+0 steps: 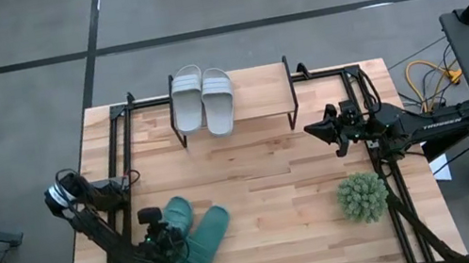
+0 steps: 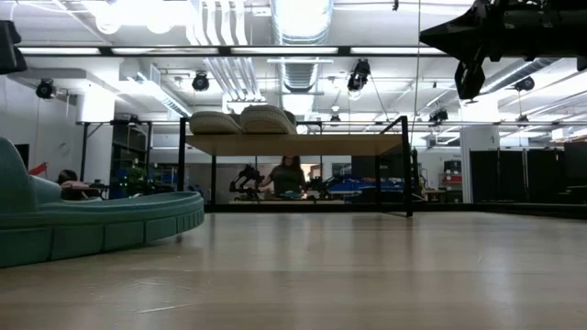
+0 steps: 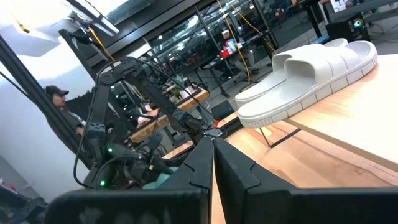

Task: Pick and place slides into the shelf
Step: Put the left green slide on the shelf

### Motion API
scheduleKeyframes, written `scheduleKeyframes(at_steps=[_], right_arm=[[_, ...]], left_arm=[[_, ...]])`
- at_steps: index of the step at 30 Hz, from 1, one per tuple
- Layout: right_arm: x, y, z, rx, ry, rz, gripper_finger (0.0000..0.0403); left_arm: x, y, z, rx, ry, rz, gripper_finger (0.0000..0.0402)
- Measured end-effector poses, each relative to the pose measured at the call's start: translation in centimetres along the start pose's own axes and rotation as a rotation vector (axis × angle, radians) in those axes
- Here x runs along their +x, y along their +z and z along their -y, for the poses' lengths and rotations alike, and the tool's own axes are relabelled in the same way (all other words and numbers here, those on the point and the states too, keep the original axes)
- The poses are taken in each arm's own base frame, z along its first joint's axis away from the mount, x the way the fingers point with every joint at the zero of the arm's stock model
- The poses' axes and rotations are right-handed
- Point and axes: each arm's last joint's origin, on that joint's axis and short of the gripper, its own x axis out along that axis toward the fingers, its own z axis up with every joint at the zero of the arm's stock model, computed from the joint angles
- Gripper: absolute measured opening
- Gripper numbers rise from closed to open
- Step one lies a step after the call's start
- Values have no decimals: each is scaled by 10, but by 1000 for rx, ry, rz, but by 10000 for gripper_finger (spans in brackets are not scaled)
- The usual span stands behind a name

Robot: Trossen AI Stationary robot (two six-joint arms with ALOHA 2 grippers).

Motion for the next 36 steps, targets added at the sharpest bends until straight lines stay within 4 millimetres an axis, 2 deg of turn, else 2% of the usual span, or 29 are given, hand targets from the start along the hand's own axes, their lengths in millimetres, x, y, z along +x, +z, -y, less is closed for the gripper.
scheduleKeyframes(at_steps=[7, 21, 26, 36], right_arm=[[0, 0, 0, 0, 0, 0, 9], [0, 0, 0, 24, 0, 0, 8], [0, 0, 0, 58, 0, 0, 9], [0, 0, 0, 91, 1, -1, 9]], left_arm=[[-15, 4, -21, -15, 19, -39, 1], [-44, 5, -61, -76, -67, 17, 0], [-58, 18, -78, -145, -68, 94, 0], [-89, 62, -109, -229, -94, 244, 0]])
